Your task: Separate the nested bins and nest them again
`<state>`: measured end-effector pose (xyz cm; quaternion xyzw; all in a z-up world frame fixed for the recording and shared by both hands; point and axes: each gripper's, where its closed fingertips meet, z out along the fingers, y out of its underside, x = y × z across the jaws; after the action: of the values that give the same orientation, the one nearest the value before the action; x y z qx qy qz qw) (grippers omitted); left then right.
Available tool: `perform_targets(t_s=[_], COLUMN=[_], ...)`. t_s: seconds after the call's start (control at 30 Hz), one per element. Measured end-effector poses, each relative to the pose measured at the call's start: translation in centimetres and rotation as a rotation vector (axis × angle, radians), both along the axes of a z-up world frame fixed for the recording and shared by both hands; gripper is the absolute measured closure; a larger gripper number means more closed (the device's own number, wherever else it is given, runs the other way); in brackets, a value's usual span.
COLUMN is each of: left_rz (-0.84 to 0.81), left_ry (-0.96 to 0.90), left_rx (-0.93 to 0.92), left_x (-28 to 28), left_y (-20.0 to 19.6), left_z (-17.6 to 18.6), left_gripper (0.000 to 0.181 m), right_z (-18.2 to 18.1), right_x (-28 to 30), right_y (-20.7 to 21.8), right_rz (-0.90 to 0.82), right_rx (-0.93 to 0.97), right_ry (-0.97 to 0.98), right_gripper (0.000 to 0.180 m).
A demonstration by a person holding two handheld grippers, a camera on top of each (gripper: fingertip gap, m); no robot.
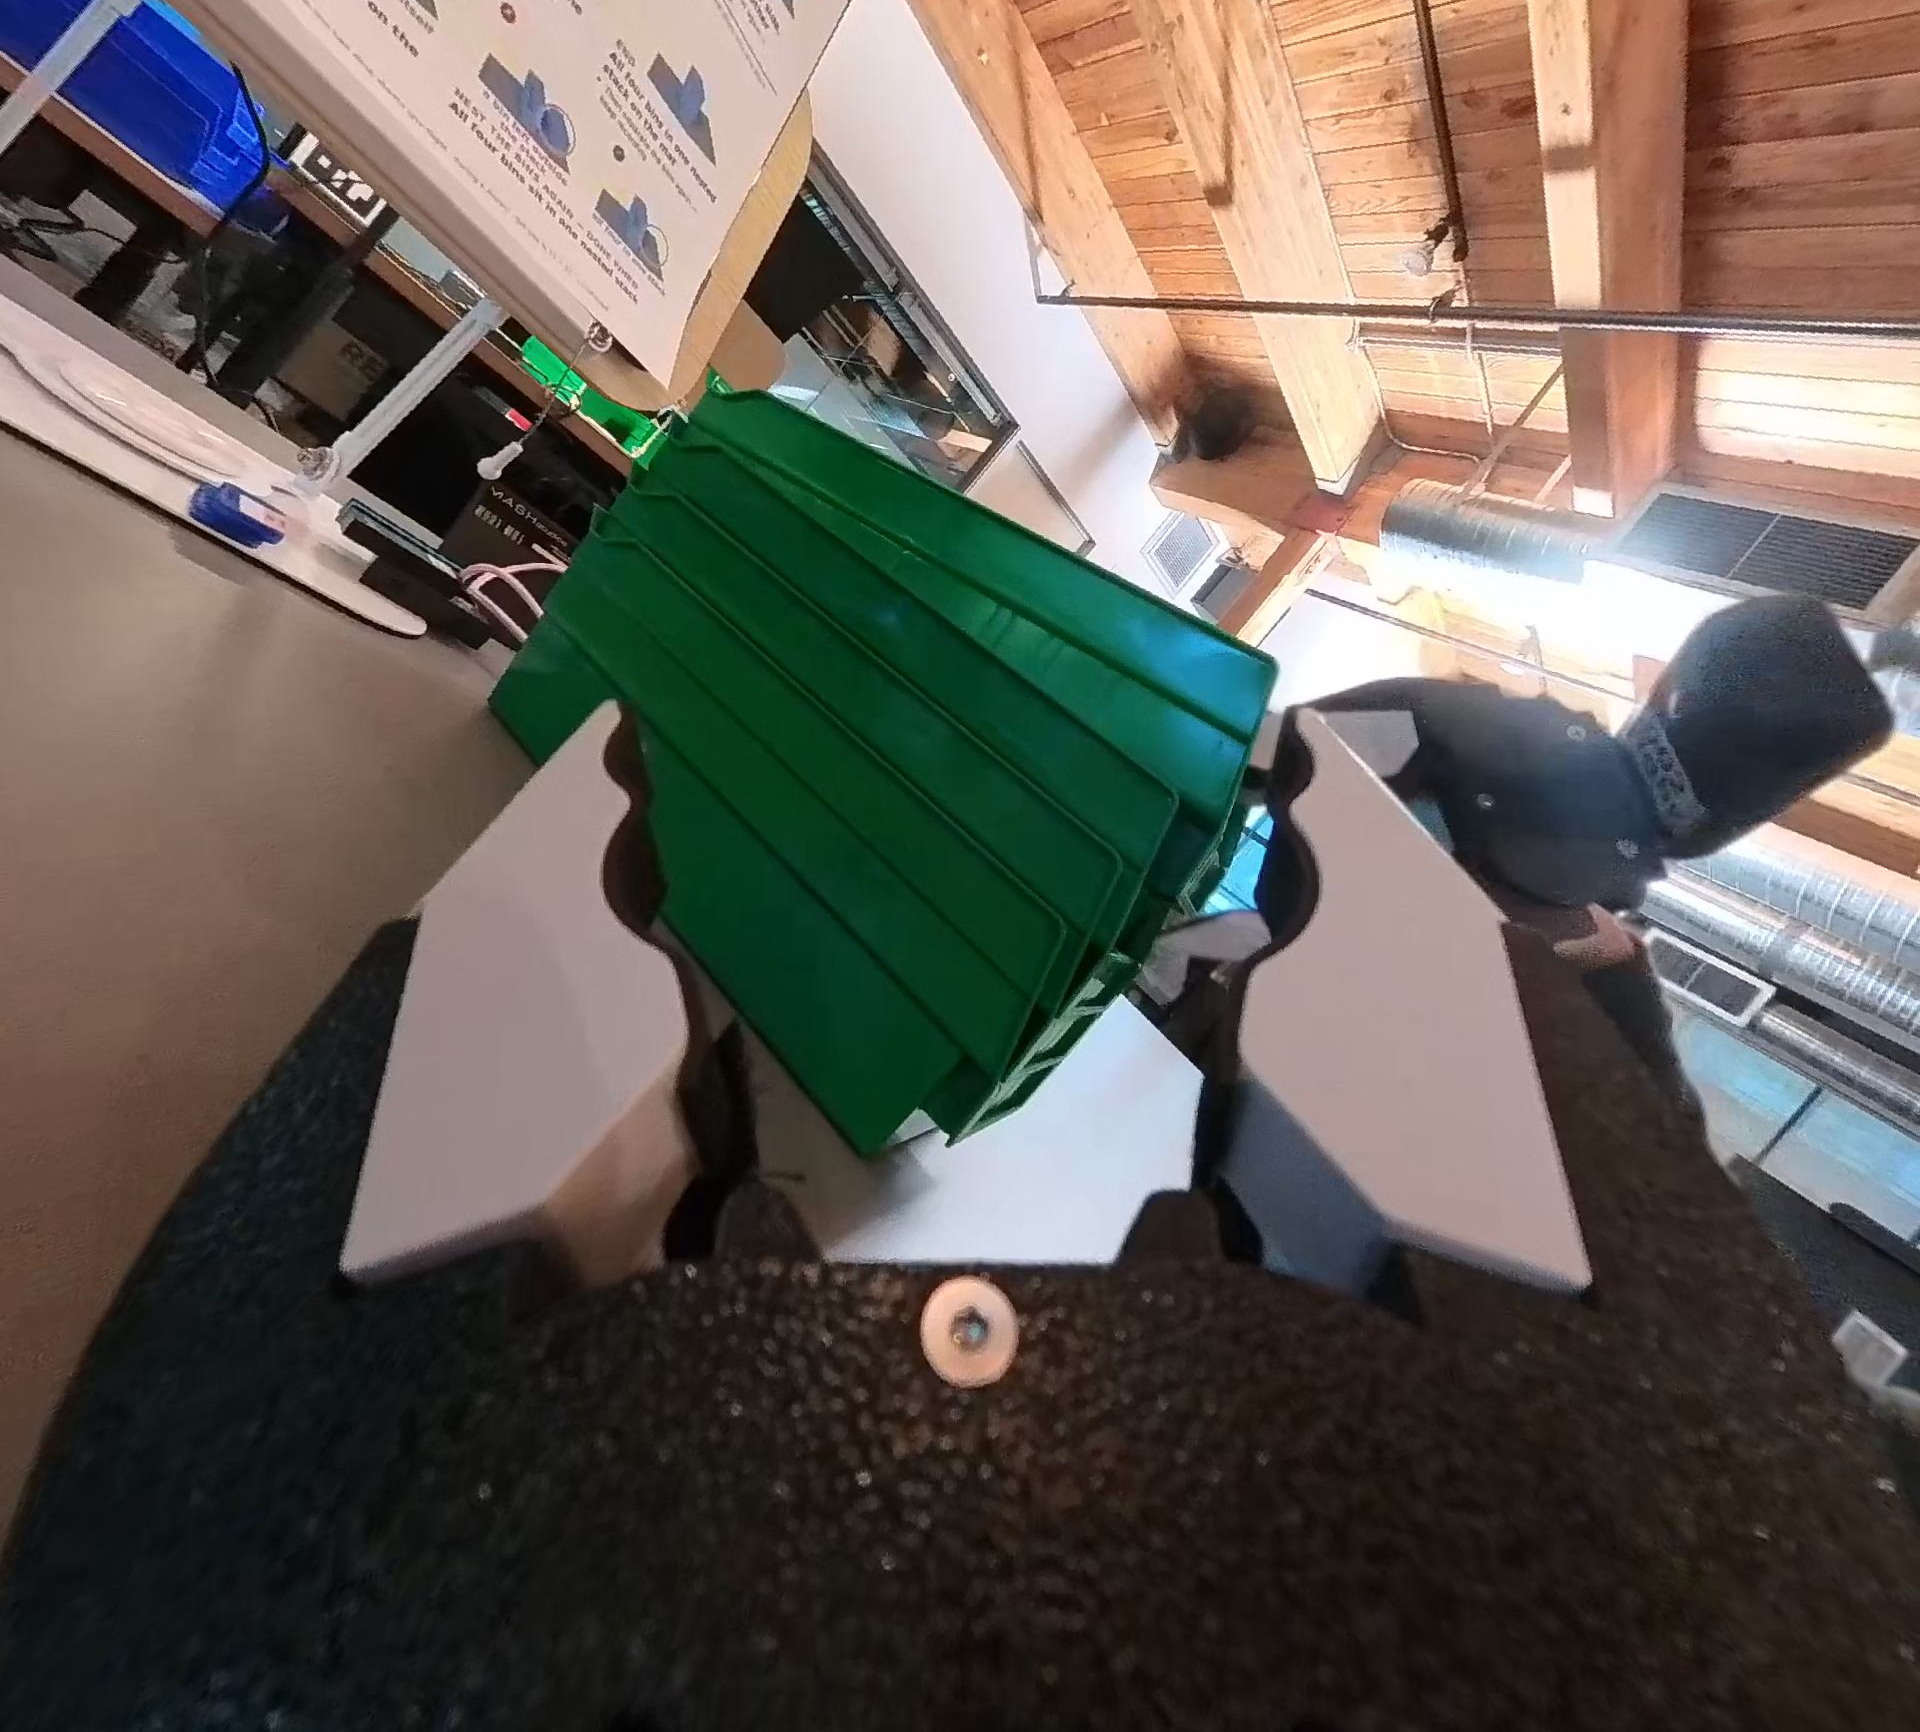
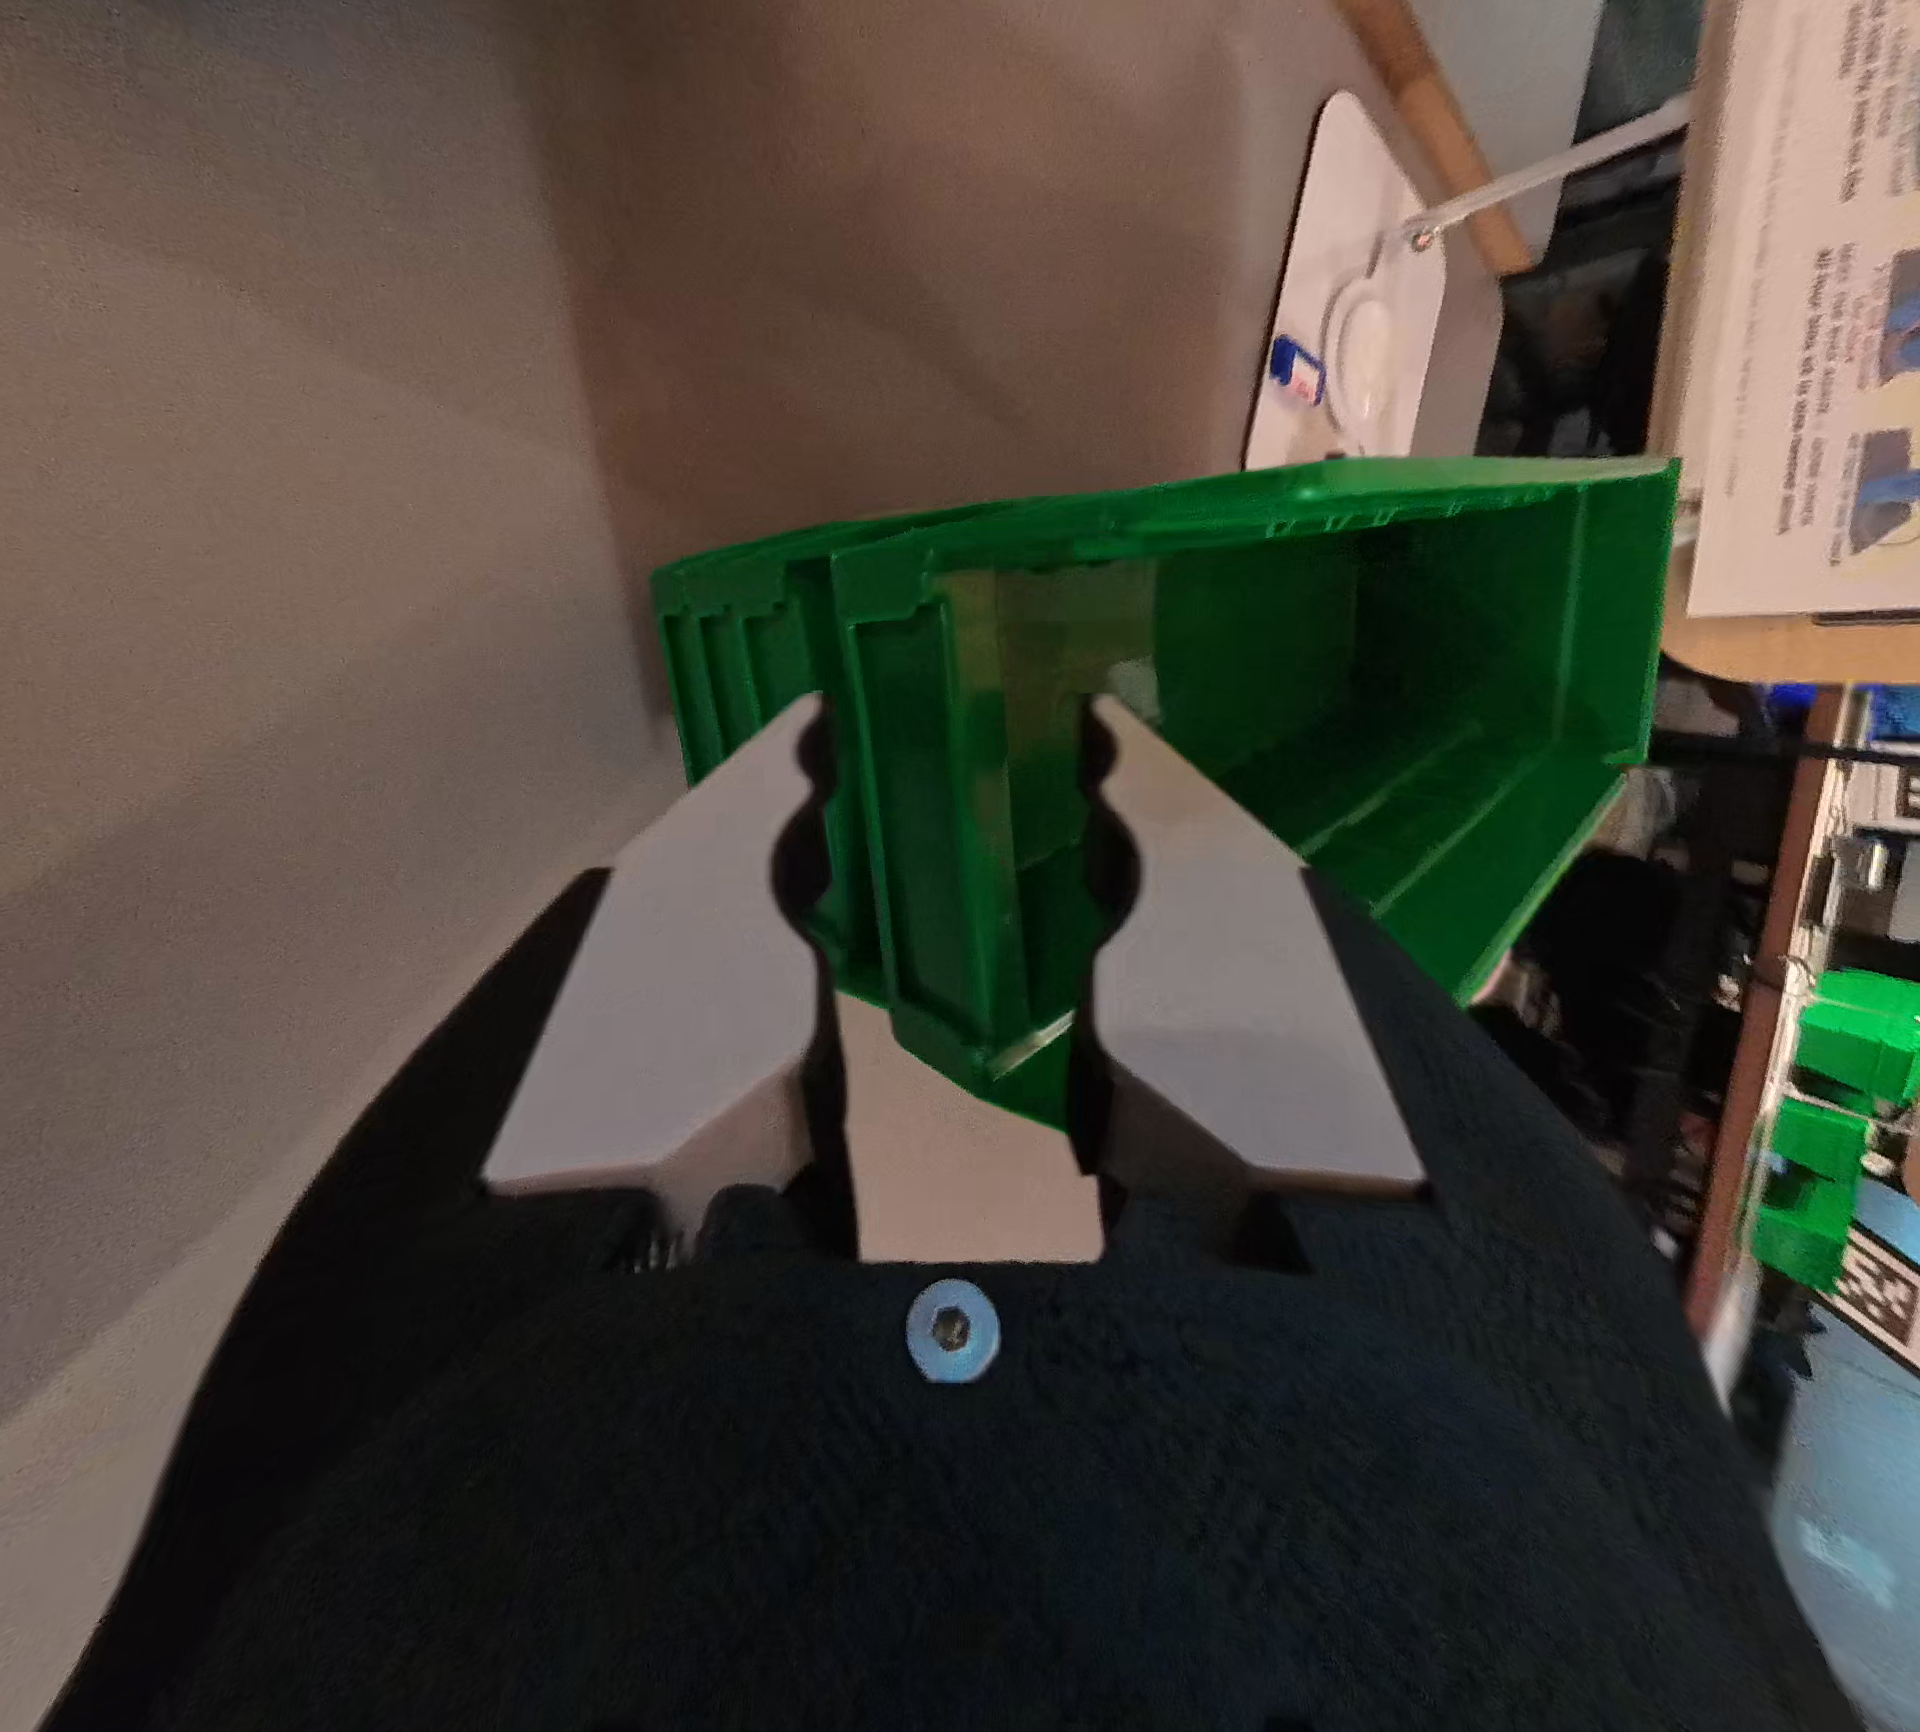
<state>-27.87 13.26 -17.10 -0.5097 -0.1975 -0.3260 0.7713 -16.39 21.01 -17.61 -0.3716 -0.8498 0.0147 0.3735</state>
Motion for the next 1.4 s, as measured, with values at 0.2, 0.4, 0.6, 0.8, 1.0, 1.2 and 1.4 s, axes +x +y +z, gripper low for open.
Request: perform_targets(t_s=[0.2,0.4,0.6,0.8,1.0,1.2,1.4], left_rz=[0.013,0.009,0.009,0.006,0.003,0.007,0.008], left_ry=[-0.008,-0.002,-0.012,-0.017,-0.016,-0.002,-0.001], left_rx=[0.011,0.002,0.009,0.012,0.009,-0.005,-0.005], left_x=[-0.2,-0.1,-0.2,-0.2,-0.1,0.0,0.1], left_y=[-0.2,-0.1,-0.2,-0.2,-0.2,0.0,-0.1], left_z=[0.1,0.0,0.0,0.0,0.0,-0.2,-0.2], left_gripper=[0.065,0.065,0.066,0.066,0.066,0.067,0.067], right_z=[-0.4,-0.3,0.1,0.1,1.3,0.3,0.0], right_x=[-0.5,-1.0,-1.3,-2.0,-1.8,-2.1,-2.1], right_y=[-0.5,-0.7,-0.5,-0.7,-0.6,-0.5,-0.1], right_rz=[0.067,0.051,0.036,0.042,0.072,0.139,0.075], right_rx=[0.027,0.098,0.26,0.162,0.173,0.295,0.178], right_ry=[0.047,0.13,0.189,0.226,0.292,0.261,0.254], right_gripper=[0.15,0.15,0.15,0.15,0.15,0.15,0.15])
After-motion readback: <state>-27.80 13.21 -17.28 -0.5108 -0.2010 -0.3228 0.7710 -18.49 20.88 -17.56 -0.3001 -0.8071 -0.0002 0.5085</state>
